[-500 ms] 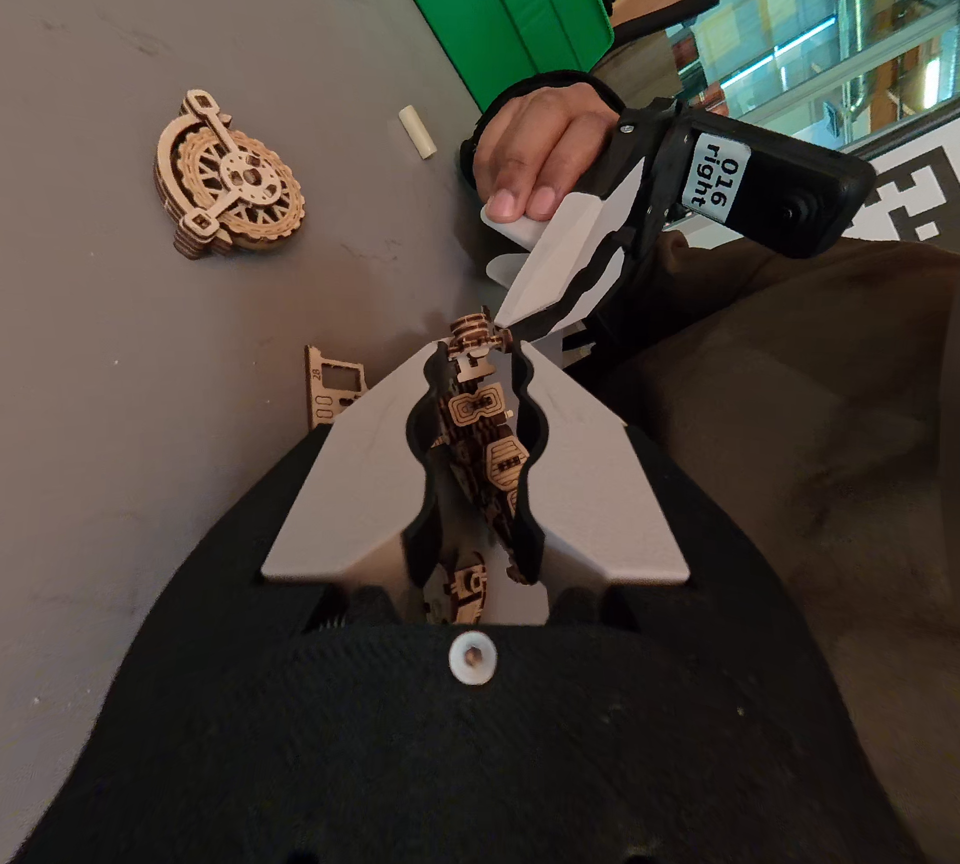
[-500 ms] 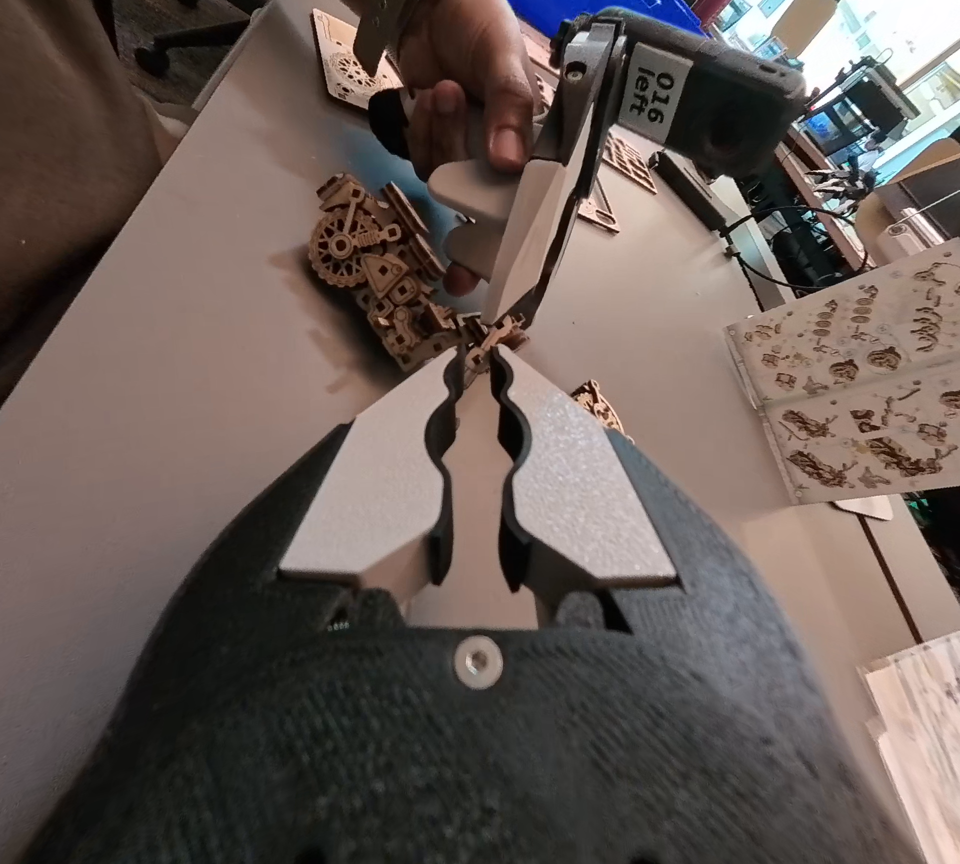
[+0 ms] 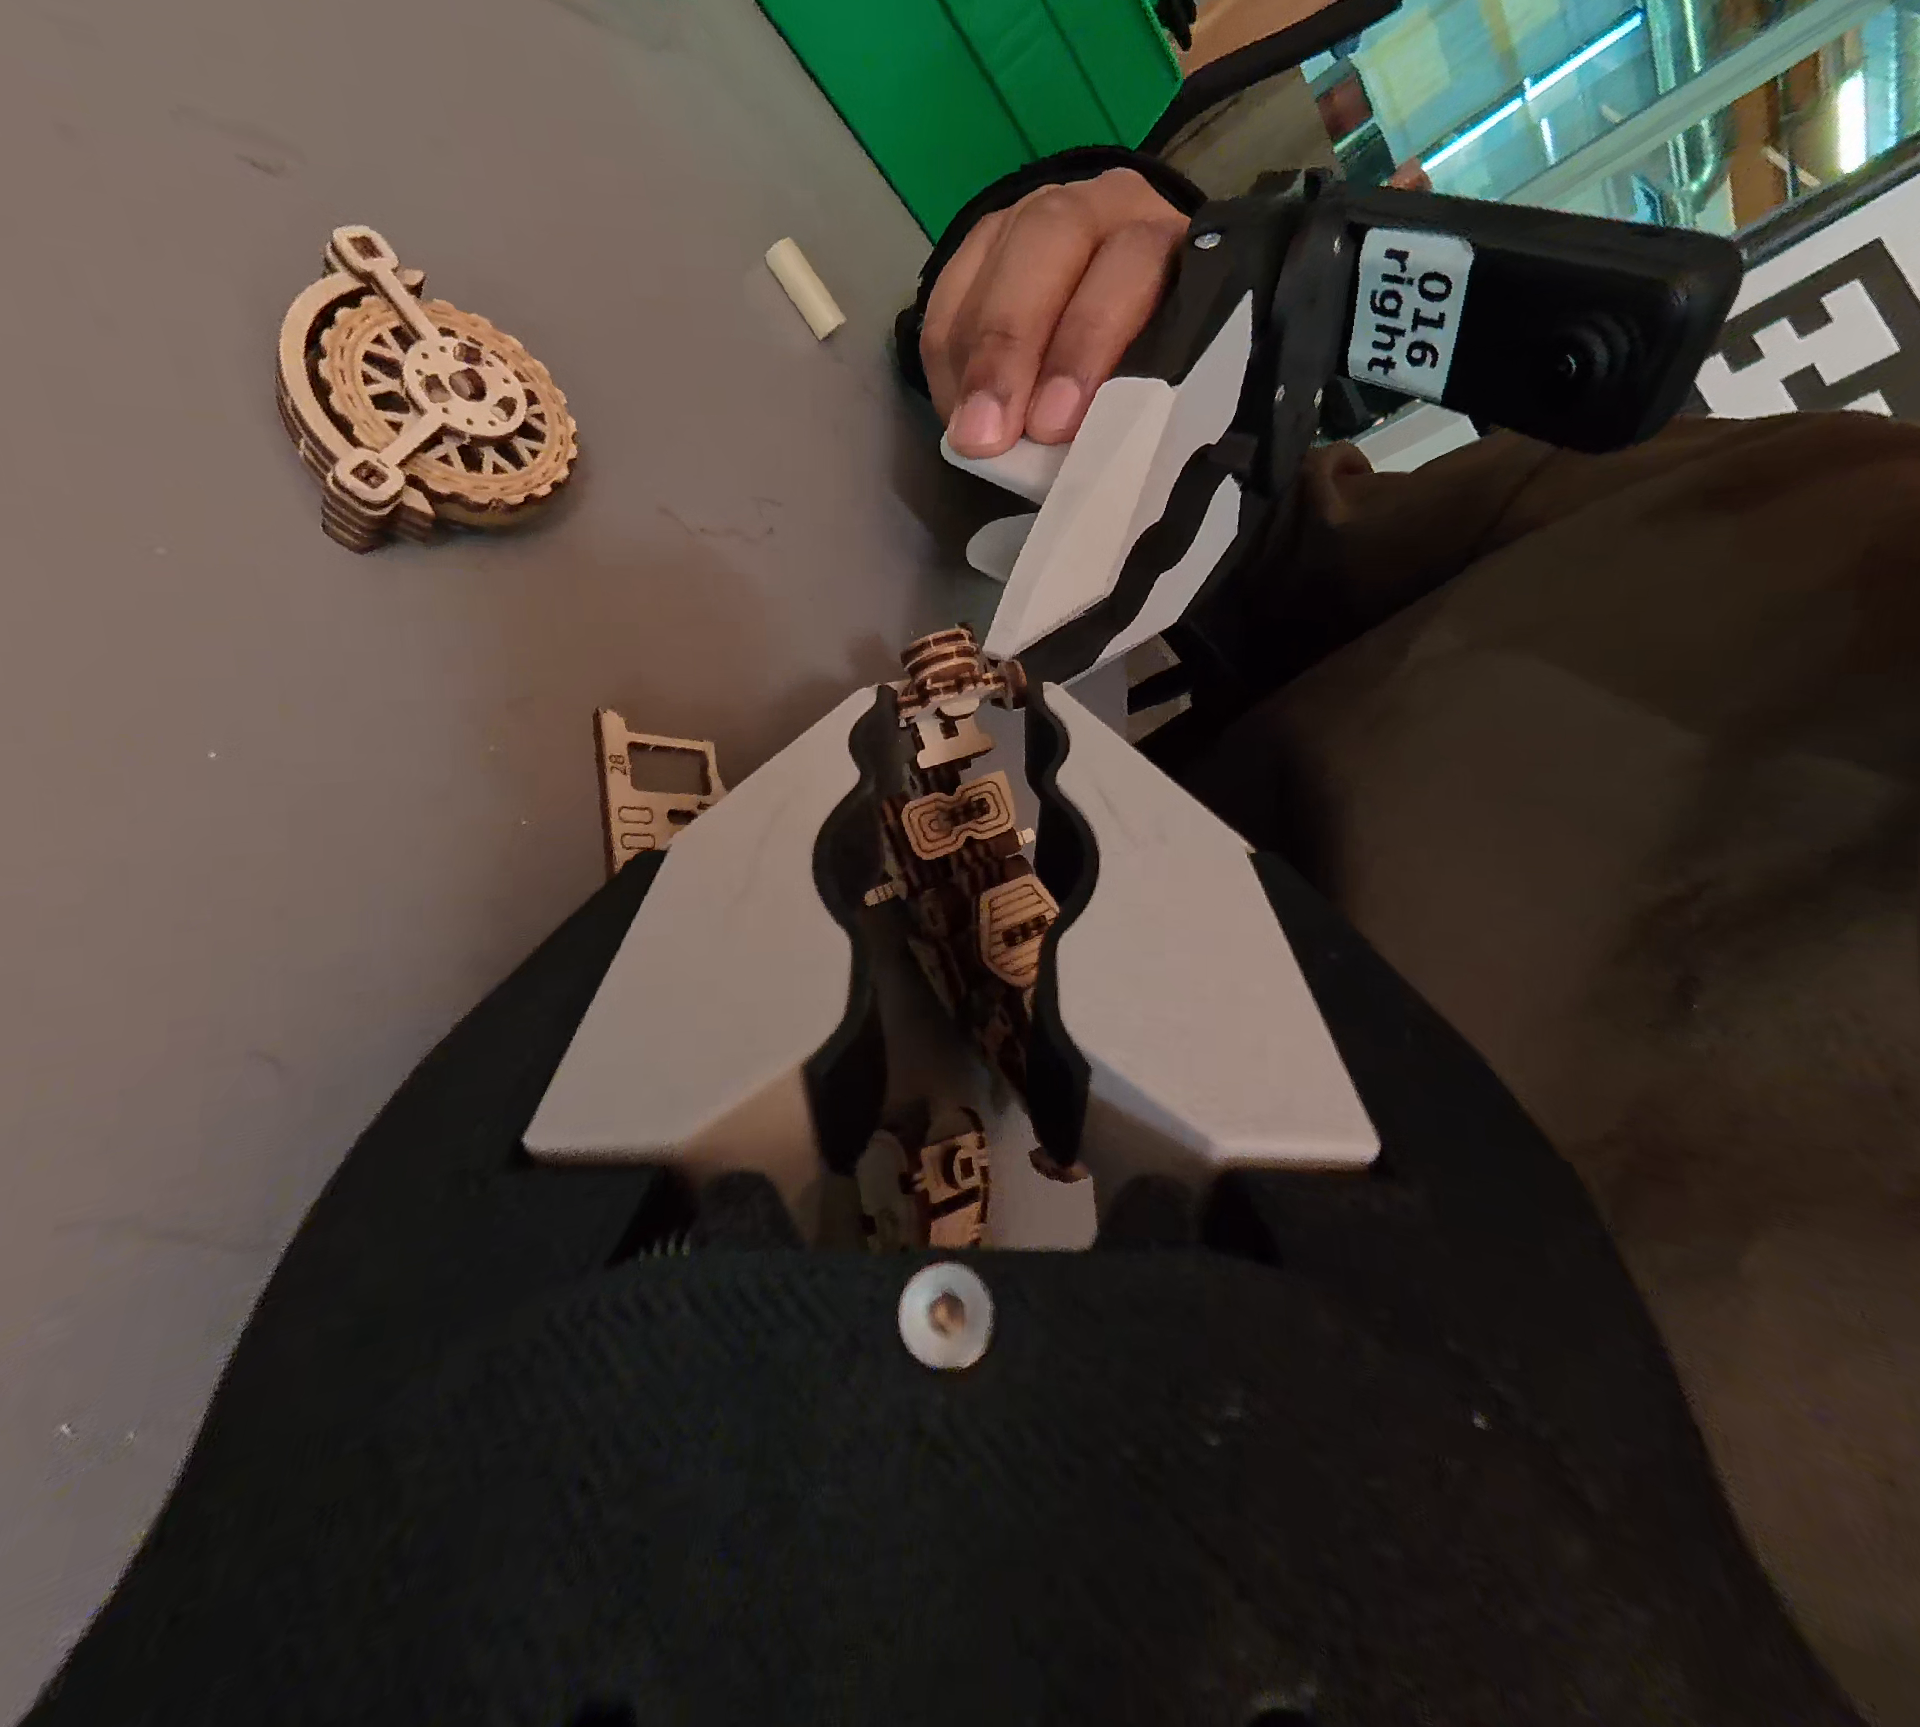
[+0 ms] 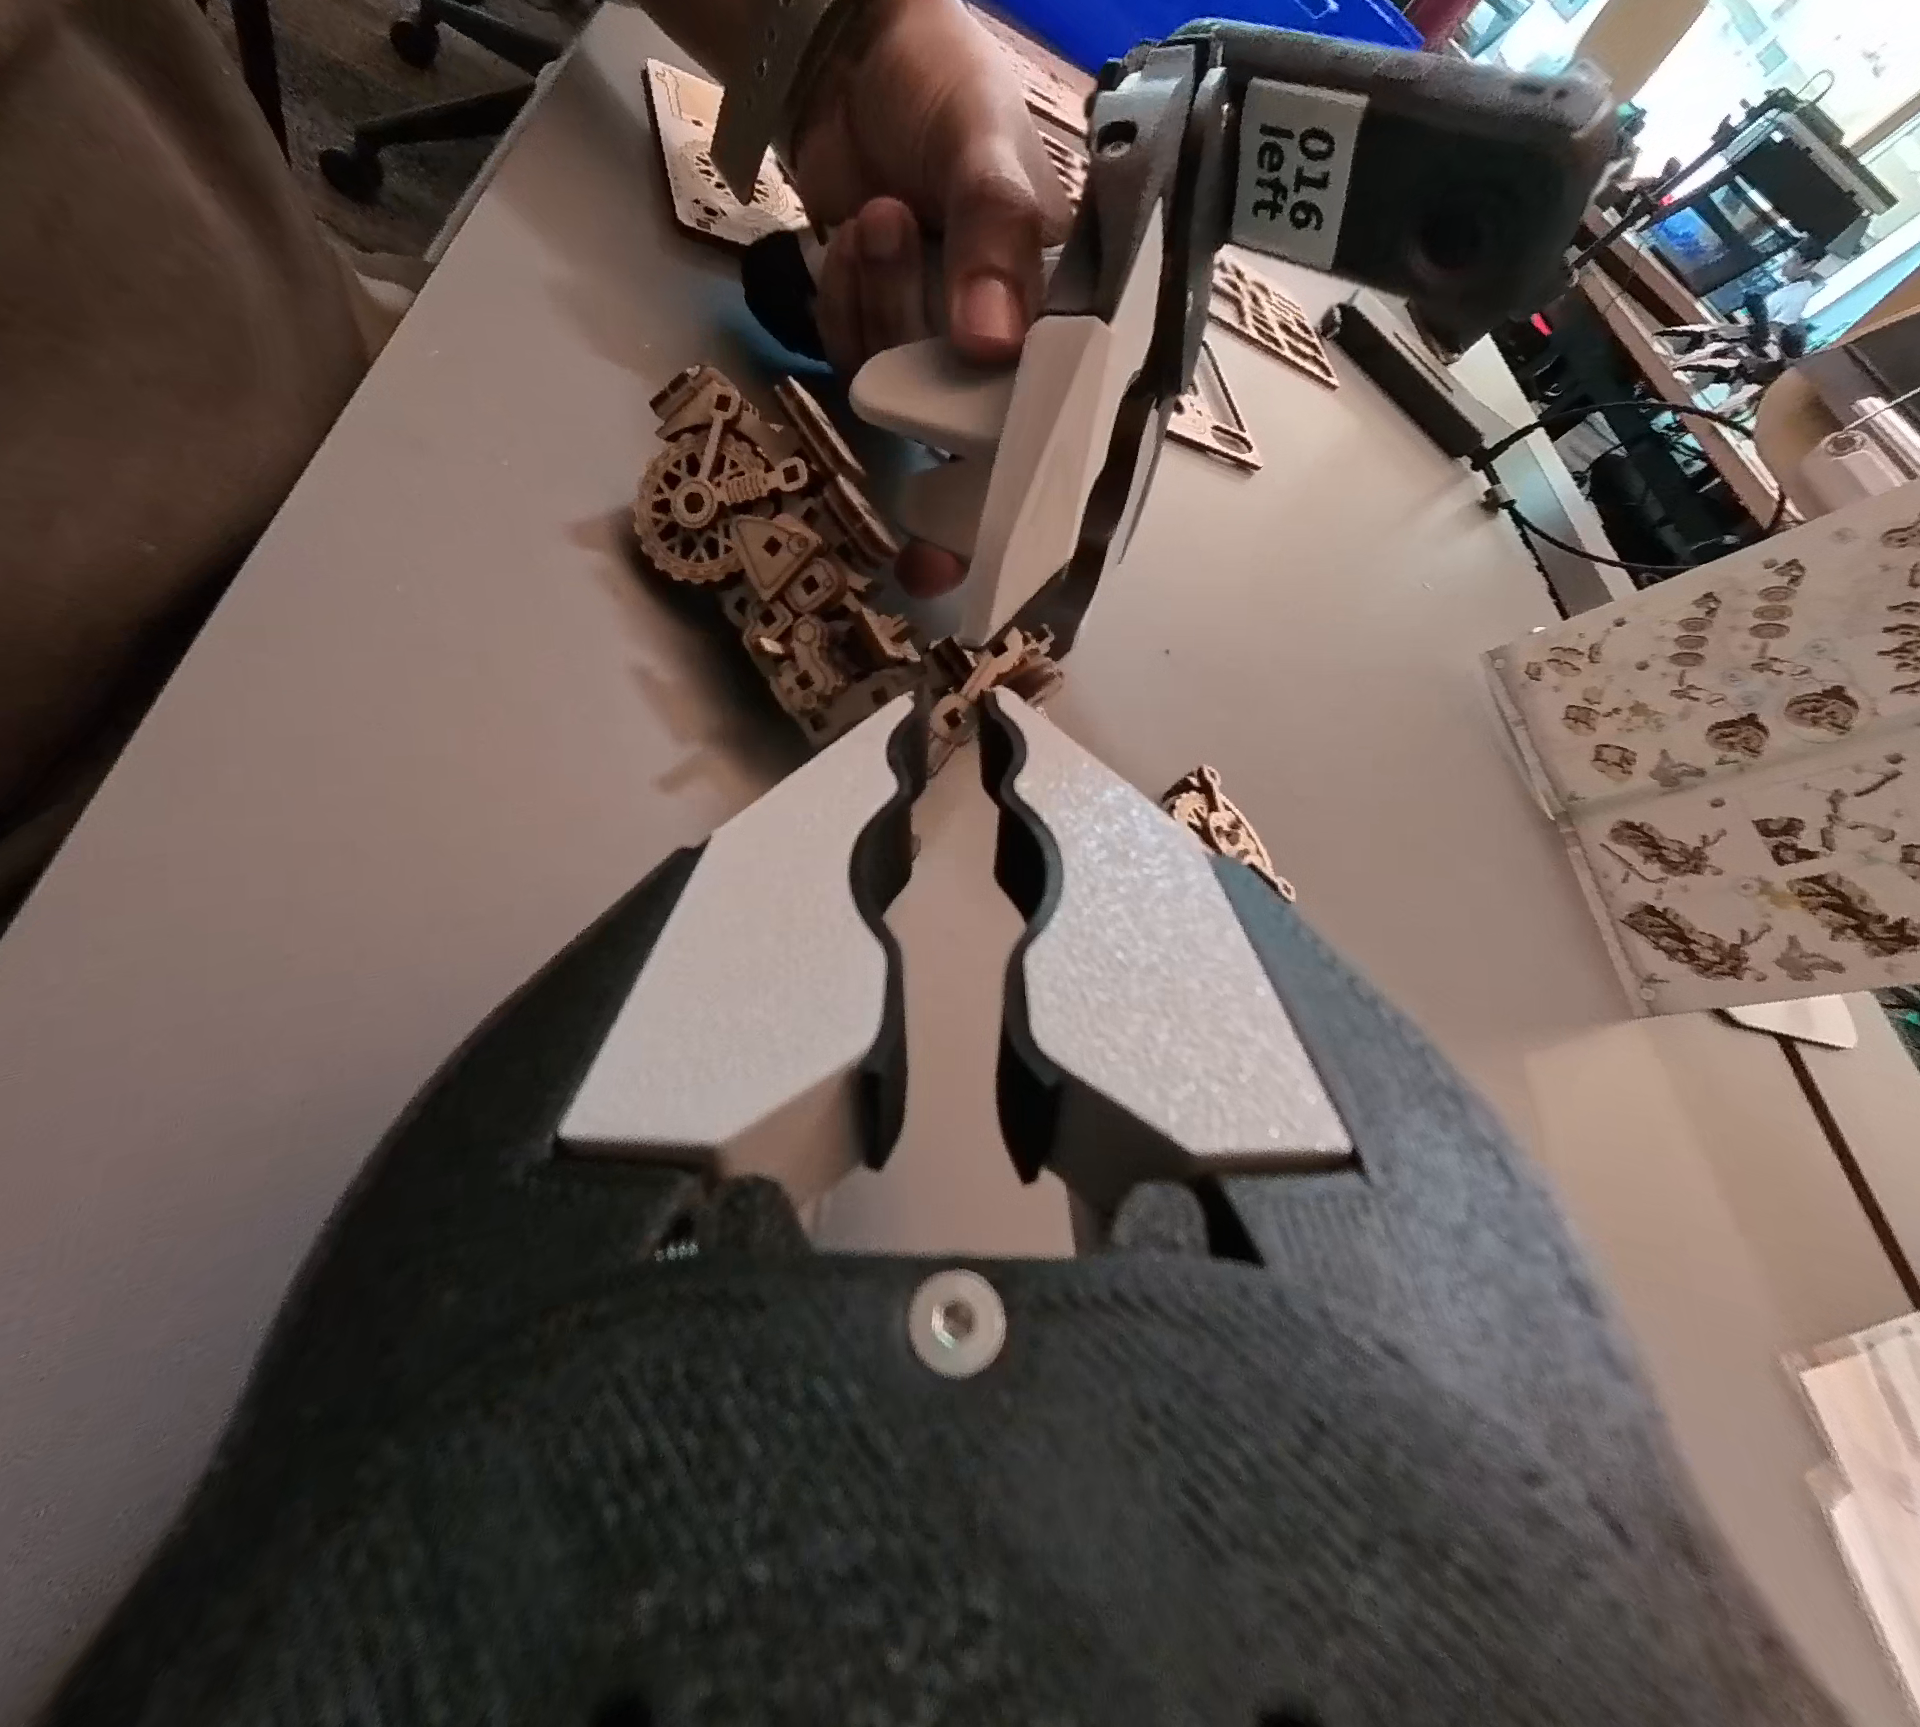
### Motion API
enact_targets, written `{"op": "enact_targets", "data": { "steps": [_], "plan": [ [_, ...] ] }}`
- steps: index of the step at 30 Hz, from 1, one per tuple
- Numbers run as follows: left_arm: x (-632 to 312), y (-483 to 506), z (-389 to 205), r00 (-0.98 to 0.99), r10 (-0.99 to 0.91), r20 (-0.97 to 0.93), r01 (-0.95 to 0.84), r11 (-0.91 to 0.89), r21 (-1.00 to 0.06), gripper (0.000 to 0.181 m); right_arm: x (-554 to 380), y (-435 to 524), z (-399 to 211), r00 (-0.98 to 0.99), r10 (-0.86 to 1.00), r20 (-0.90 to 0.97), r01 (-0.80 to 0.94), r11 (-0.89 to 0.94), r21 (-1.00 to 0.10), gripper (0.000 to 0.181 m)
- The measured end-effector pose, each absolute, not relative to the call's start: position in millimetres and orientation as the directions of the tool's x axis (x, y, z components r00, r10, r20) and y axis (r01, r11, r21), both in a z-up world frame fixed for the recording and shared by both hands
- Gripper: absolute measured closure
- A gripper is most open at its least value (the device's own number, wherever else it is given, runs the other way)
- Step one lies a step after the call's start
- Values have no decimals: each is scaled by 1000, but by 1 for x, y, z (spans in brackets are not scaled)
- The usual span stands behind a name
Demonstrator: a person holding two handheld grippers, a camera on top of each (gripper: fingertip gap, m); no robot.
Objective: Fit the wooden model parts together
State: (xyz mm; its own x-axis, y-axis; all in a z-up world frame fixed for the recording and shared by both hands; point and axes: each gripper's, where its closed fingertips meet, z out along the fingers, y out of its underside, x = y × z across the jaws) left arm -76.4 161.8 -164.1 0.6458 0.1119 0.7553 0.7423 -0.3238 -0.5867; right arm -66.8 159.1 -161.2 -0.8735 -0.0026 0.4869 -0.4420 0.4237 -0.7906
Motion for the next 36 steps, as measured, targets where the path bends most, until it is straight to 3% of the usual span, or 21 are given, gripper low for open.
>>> {"op": "enact_targets", "data": {
  "steps": [13, 19, 26, 36],
  "plan": [
    [-81, 162, -157, 648, 86, 757, 743, -290, -603, 160, -73, 162, -149, -898, 63, 436, -383, 376, -844, 167],
    [-77, 163, -152, 693, 55, 719, 698, -302, -649, 160, -77, 165, -127, -992, 100, 79, -53, 240, -969, 154],
    [-73, 164, -140, 751, -7, 660, 631, -286, -721, 161, -73, 161, -125, -949, 11, -315, 310, 202, -929, 148],
    [-68, 167, -132, 775, -65, 629, 592, -274, -758, 161, -71, 157, -132, -921, -8, -390, 377, 245, -893, 148]
  ]
}}
